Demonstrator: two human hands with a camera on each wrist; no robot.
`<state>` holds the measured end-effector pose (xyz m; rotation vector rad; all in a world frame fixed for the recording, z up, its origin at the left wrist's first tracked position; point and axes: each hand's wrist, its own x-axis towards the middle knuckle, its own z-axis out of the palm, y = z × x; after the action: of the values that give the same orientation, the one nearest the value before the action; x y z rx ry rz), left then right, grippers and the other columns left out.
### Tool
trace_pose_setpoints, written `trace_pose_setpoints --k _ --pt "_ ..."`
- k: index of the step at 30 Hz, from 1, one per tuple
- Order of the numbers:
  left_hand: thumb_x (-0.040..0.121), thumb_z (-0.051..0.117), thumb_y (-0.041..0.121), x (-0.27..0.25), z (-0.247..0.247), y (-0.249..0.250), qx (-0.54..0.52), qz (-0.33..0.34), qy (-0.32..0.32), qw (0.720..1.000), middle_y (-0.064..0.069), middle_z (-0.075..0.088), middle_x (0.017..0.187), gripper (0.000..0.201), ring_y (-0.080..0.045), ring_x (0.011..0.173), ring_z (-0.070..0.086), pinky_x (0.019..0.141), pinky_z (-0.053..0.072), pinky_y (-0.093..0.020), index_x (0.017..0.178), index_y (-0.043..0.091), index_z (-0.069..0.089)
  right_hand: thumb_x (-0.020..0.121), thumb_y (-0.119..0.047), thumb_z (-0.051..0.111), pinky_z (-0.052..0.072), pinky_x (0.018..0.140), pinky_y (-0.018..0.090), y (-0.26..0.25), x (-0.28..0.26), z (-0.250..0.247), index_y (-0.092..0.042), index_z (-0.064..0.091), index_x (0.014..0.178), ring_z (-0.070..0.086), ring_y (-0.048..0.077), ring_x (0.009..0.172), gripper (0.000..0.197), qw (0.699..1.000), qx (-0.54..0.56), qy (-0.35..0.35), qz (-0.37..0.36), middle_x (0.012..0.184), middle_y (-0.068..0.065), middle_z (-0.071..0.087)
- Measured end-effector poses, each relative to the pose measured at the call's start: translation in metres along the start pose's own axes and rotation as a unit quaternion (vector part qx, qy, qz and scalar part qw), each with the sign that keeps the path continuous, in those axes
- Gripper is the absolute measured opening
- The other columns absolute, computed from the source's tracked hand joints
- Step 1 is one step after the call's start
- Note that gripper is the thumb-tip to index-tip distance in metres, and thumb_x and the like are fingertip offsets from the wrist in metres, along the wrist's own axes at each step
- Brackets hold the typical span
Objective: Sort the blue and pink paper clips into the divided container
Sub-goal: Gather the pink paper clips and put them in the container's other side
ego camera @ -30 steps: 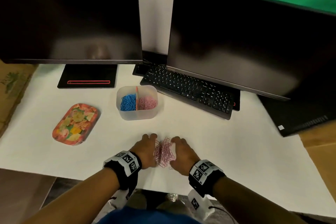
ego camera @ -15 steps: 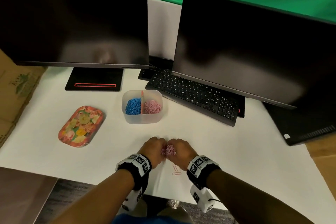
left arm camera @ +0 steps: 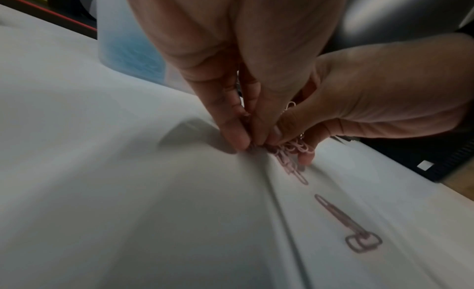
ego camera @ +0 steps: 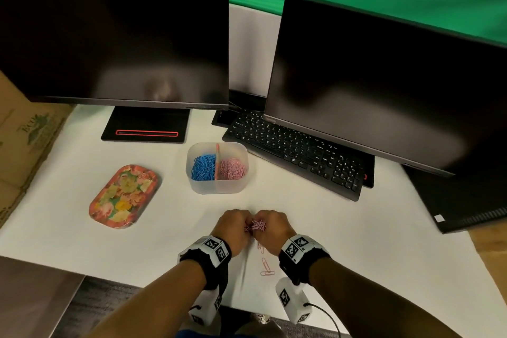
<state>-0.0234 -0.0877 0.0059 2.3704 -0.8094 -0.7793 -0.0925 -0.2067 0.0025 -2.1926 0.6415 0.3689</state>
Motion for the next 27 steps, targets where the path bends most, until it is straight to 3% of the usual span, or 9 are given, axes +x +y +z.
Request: trace_pose_setpoints --k 4,7,9,13,15,18,22,27 --pt "0.077 0.063 0.008 -0.001 -0.012 0.007 -0.022 0.016 0.004 1.000 -0.003 0.070 0.084 0.013 -0.020 0.079 0.064 0.073 0.050 -0.026 0.081 0.019 0.068 0.079 -0.007 0.059 0.049 0.067 0.025 -0.008 -0.002 -0.013 -0.014 0.072 0.090 0.063 0.019 0.076 0.018 1.000 -0.006 0.003 -0.016 0.080 0.002 0.067" --pt "0.075 0.064 0.005 -0.003 -0.027 0.012 -0.049 0.033 0.007 0.998 0.000 0.070 0.074 0.023 -0.017 0.068 0.066 0.070 0.054 -0.027 0.071 0.027 0.061 0.081 -0.010 0.060 0.053 0.066 0.029 -0.020 -0.007 -0.028 -0.012 0.072 0.088 0.061 0.019 0.069 0.014 0.999 -0.021 0.011 -0.030 0.075 0.000 0.063" --pt "0.077 0.066 0.006 -0.003 -0.043 0.018 -0.049 0.046 0.021 0.998 0.002 0.069 0.073 0.021 -0.013 0.066 0.064 0.066 0.051 -0.022 0.071 0.027 0.063 0.082 -0.011 0.061 0.051 0.061 0.026 -0.035 -0.008 -0.042 -0.014 0.072 0.087 0.060 0.016 0.065 0.013 0.999 -0.025 0.014 -0.036 0.073 0.000 0.063" --pt "0.080 0.070 0.014 0.004 -0.084 0.030 -0.031 0.079 0.075 0.994 0.006 0.068 0.075 0.009 -0.007 0.068 0.061 0.064 0.045 -0.017 0.079 0.022 0.069 0.083 -0.017 0.064 0.036 0.052 0.014 -0.073 0.003 -0.069 -0.018 0.072 0.086 0.055 0.016 0.069 0.009 0.995 -0.063 0.043 -0.066 0.076 0.000 0.061" --pt "0.080 0.072 0.017 0.015 -0.105 0.033 -0.021 0.069 0.091 0.993 0.004 0.068 0.075 0.004 -0.010 0.070 0.062 0.067 0.048 -0.019 0.079 0.020 0.070 0.082 -0.017 0.065 0.041 0.056 0.014 -0.093 0.017 -0.079 -0.020 0.070 0.083 0.056 0.017 0.072 0.006 0.995 -0.067 0.054 -0.058 0.080 0.000 0.059" --pt "0.073 0.078 0.020 0.040 -0.125 0.031 -0.005 0.041 0.113 0.993 0.000 0.068 0.073 0.010 -0.020 0.074 0.063 0.071 0.051 -0.026 0.075 0.018 0.069 0.077 -0.013 0.068 0.056 0.067 0.029 -0.118 0.044 -0.085 -0.016 0.070 0.080 0.064 0.025 0.075 0.006 0.992 -0.094 0.067 -0.044 0.085 0.006 0.066" --pt "0.068 0.077 0.026 0.066 -0.131 0.024 0.071 -0.010 0.094 0.993 -0.004 0.070 0.080 0.017 -0.023 0.074 0.061 0.064 0.046 -0.026 0.075 0.017 0.065 0.077 -0.006 0.066 0.055 0.070 0.029 -0.138 0.072 -0.085 -0.008 0.068 0.090 0.066 0.026 0.083 0.014 0.986 -0.164 0.027 -0.025 0.096 0.012 0.068" --pt "0.061 0.082 0.034 0.078 -0.127 0.015 0.067 -0.053 0.056 0.995 -0.001 0.069 0.083 0.030 -0.022 0.079 0.065 0.074 0.056 -0.033 0.081 0.018 0.067 0.080 -0.010 0.066 0.054 0.068 0.028 -0.139 0.084 -0.081 -0.009 0.069 0.099 0.063 0.025 0.078 0.019 0.981 -0.192 -0.008 -0.018 0.092 0.009 0.066"
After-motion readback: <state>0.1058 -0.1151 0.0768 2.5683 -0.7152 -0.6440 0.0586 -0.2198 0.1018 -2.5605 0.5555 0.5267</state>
